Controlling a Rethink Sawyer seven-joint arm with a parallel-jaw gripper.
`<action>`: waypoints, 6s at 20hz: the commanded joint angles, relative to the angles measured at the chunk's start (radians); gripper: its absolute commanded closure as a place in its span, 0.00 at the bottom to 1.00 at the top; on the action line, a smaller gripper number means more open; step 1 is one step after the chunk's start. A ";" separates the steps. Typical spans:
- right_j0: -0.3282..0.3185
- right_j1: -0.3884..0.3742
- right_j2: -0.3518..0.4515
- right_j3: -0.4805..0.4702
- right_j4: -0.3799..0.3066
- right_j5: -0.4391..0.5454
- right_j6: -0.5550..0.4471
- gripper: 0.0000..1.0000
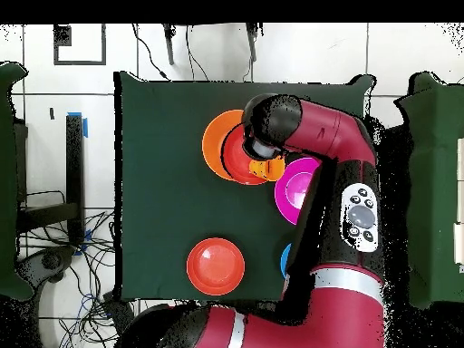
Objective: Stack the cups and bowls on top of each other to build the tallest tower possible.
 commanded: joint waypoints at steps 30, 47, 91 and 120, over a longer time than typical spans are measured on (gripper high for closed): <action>-0.011 -0.017 0.081 0.229 -0.071 -0.113 -0.044 0.00; -0.019 0.027 0.077 0.216 -0.080 -0.173 -0.039 0.00; 0.102 0.044 0.030 -0.045 -0.023 0.133 0.087 1.00; 0.116 0.076 -0.023 -0.125 -0.077 0.020 0.081 1.00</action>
